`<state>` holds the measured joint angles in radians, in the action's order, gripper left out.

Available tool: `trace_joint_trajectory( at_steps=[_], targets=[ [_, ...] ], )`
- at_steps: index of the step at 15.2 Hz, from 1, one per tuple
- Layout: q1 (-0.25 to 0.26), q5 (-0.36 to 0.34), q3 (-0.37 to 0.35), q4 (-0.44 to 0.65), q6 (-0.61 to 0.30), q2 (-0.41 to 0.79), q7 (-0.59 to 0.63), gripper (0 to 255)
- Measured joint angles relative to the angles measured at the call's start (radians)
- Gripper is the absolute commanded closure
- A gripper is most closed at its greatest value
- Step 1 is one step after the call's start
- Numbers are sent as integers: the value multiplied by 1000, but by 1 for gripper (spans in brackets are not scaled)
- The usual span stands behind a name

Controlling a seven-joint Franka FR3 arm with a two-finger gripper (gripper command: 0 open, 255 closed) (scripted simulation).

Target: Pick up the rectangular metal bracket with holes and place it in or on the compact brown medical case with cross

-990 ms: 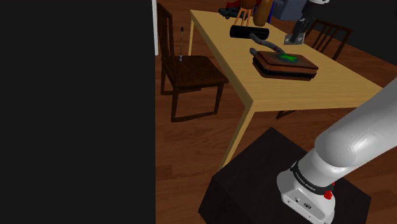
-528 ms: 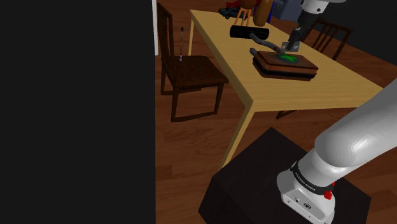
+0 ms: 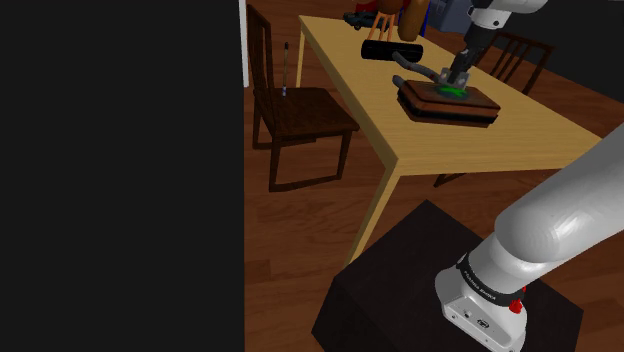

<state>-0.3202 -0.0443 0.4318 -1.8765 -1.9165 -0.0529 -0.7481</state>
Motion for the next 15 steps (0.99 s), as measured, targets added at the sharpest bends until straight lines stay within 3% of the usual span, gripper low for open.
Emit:
trace_joint_trajectory(
  at_steps=[1,2,8,15],
  targets=[
    [0,0,0,0,0,0,0,255],
    [0,0,0,0,0,0,0,0],
    [0,0,0,0,0,0,0,0],
    [4,-4,-5,110,120,-11,4,0]
  ],
)
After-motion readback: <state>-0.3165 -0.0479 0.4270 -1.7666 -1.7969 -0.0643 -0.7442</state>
